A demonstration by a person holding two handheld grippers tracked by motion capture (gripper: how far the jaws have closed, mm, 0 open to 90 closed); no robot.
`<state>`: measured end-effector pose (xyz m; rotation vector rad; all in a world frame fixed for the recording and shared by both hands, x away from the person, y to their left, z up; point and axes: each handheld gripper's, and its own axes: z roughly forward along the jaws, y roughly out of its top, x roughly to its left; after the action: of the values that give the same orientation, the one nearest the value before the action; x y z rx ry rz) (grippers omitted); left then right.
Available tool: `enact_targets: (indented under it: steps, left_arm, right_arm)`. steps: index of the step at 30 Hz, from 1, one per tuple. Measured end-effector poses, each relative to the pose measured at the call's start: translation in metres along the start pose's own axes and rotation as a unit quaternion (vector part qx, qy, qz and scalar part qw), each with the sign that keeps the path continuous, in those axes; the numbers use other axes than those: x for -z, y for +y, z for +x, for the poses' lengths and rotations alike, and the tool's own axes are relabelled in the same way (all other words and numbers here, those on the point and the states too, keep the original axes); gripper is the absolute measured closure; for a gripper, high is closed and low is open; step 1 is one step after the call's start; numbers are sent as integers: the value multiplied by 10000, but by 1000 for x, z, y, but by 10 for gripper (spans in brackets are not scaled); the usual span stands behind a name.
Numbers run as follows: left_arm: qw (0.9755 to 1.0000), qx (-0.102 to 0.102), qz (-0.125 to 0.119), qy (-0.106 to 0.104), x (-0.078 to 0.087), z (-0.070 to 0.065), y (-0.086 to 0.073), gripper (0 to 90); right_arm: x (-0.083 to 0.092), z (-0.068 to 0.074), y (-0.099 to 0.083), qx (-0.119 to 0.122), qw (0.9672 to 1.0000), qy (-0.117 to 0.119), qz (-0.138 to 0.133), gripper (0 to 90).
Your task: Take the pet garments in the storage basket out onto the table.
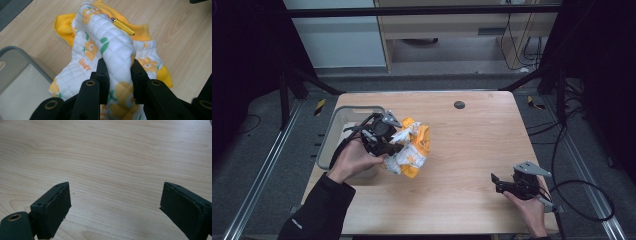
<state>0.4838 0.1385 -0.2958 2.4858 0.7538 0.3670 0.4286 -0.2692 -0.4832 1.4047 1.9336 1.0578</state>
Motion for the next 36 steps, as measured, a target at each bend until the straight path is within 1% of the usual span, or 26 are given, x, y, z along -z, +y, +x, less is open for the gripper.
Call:
enact_targets:
  steps: [2, 4, 5, 7, 9, 12, 14, 18, 19, 22, 23, 28, 30, 32, 34, 36]
  left_arm:
    - [10000, -38, 7, -72, -6, -3, 1, 728]
    - [9999, -54, 15, -89, -8, -4, 1, 728]
    - [9999, -119, 46, -97, -11, -6, 3, 728]
    - [9999, -126, 42, -104, -13, -7, 3, 728]
    - [9997, -190, 48, -160, -17, -9, 5, 728]
    - [9995, -231, 58, -204, -22, -12, 6, 728]
    - [9992, -310, 105, -225, -25, -14, 6, 728]
    - [9990, -369, 97, -242, -30, -17, 7, 727]
    - [9987, -420, 114, -259, -33, -19, 8, 727]
    - [9984, -463, 127, -286, -36, -21, 8, 727]
    - [9982, -507, 163, -291, -39, -22, 9, 727]
    - [9977, -556, 172, -335, -44, -25, 10, 726]
    - [9973, -611, 198, -350, -47, -26, 10, 726]
    - [9969, -650, 253, -363, -52, -28, 9, 726]
    - [9969, -645, 259, -365, -54, -28, 9, 726]
    - [9966, -657, 282, -416, -59, -30, 8, 726]
  right_arm:
    - [0, 0, 0, -1, 10000, -16, -9, 94]
    - [0, 0, 0, -3, 10000, -23, -8, 93]
    - [0, 0, 0, 1, 10000, -25, -8, 93]
    - [0, 0, 0, 7, 10000, -24, -14, 92]
    - [0, 0, 0, 23, 10000, -41, -14, 92]
    - [0, 0, 0, 33, 10000, -50, -20, 92]
    - [0, 0, 0, 39, 10000, -58, -19, 92]
    - [0, 0, 0, 49, 10000, -72, -26, 92]
    - [0, 0, 0, 49, 10000, -76, -26, 92]
    - [0, 0, 0, 52, 9999, -82, -26, 91]
    - [0, 0, 0, 54, 9999, -82, -25, 91]
    - [0, 0, 0, 58, 9999, -91, -32, 91]
    - [0, -1, 0, 62, 9999, -99, -36, 91]
    - [0, -1, 0, 58, 9999, -105, -36, 91]
    - [0, -1, 0, 59, 9999, -108, -37, 90]
    - [0, -1, 0, 59, 9999, -113, -38, 90]
